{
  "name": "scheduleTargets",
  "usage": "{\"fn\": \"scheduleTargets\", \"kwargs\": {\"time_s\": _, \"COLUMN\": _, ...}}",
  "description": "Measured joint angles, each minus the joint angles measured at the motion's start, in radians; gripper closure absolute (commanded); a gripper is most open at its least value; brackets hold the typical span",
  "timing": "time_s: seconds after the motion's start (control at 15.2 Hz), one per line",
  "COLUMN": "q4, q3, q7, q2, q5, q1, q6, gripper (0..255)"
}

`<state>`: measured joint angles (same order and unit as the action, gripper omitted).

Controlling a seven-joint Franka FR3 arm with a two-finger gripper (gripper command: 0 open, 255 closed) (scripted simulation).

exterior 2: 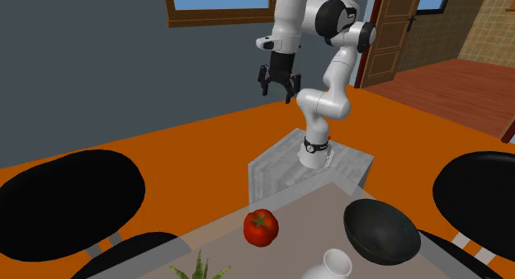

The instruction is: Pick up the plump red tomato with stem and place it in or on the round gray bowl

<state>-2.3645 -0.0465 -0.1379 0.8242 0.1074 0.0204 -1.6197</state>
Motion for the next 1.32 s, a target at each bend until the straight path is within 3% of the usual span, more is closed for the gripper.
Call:
{"fn": "scheduleTargets", "kwargs": {"time_s": 0.13, "q4": -0.011, "q3": -0.010, "q7": 0.002, "q2": -0.003, "q5": -0.009, "q1": 0.000, "q6": -0.019, "gripper": 0}}
{"fn": "scheduleTargets", "kwargs": {"time_s": 0.33, "q4": -0.077, "q3": -0.055, "q7": 0.013, "q2": -0.022, "q5": -0.065, "q1": -0.002, "q6": -0.129, "gripper": 0}}
{"fn": "scheduleTargets", "kwargs": {"time_s": 0.79, "q4": -0.216, "q3": -0.182, "q7": -0.009, "q2": -0.146, "q5": -0.256, "q1": -0.048, "q6": -0.460, "gripper": 0}}
{"fn": "scheduleTargets", "kwargs": {"time_s": 1.06, "q4": -0.264, "q3": -0.267, "q7": -0.074, "q2": -0.247, "q5": -0.418, "q1": -0.123, "q6": -0.646, "gripper": 0}}
{"fn": "scheduleTargets", "kwargs": {"time_s": 1.32, "q4": -0.274, "q3": -0.382, "q7": -0.212, "q2": -0.382, "q5": -0.664, "q1": -0.263, "q6": -0.818, "gripper": 0}}
